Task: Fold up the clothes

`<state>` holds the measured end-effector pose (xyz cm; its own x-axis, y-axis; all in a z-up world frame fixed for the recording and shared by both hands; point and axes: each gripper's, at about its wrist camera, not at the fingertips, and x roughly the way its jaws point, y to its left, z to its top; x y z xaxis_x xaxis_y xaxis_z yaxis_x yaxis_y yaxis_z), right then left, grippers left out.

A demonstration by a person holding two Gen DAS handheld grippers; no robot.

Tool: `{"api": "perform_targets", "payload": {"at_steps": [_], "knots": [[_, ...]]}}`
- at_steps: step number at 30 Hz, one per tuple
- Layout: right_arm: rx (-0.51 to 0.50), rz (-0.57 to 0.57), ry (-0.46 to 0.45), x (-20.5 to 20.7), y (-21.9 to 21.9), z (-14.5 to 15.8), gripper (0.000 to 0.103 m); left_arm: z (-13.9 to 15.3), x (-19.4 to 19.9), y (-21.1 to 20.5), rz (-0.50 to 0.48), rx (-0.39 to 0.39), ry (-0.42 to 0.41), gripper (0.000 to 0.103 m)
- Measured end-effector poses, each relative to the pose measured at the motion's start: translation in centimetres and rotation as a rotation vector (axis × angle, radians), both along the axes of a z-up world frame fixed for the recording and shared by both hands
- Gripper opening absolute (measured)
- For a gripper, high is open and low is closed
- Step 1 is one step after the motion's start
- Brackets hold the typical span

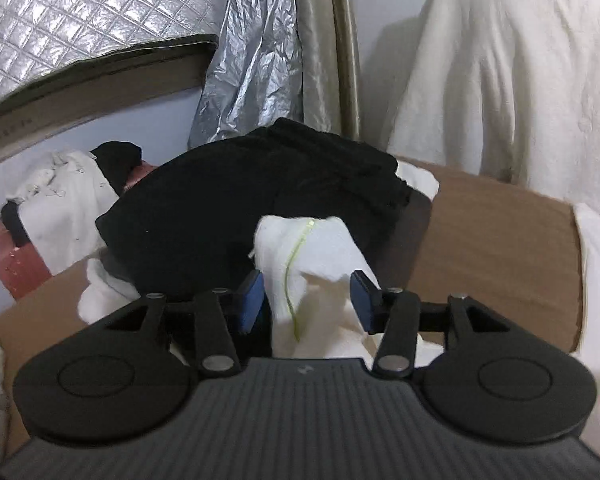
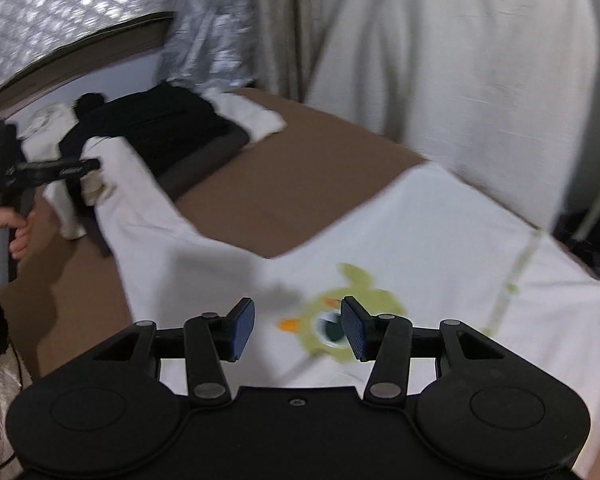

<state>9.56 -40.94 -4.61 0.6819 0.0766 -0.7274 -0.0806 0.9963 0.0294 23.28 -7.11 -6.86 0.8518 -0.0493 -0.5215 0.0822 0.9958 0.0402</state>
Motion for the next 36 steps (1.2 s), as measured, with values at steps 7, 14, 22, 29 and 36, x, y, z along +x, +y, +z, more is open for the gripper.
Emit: {"api": "perform_targets", "payload": {"at_steps": [7,14,22,29,36], "knots": [[0.019,0.048,-0.019,1.8,3.0,-5.1,0.053,-1.8,1.6,-0.1,0.007,-0.036,-0.009,0.018],[0.066,-0.062,-0.014,1.0,0.6,-7.5,0.053,-1.1,0.3,0.6,-0.094,-0.244,-0.010,0.008],[0.136,-0.271,-0.013,-3.1,-5.0,-9.2,0.054,4.1,-7.2,-8.2,-0.632,-0.511,0.048,0.008],[0.363,-0.471,-0.011,-8.8,-6.7,-10.7,0.054,4.1,-13.9,-20.8,-1.025,-0.575,0.262,0.064],[0.321,-0.628,0.073,-13.8,-8.6,-15.1,0.054,-4.2,-11.1,-18.0,-0.877,-0.305,0.441,0.066]]}}
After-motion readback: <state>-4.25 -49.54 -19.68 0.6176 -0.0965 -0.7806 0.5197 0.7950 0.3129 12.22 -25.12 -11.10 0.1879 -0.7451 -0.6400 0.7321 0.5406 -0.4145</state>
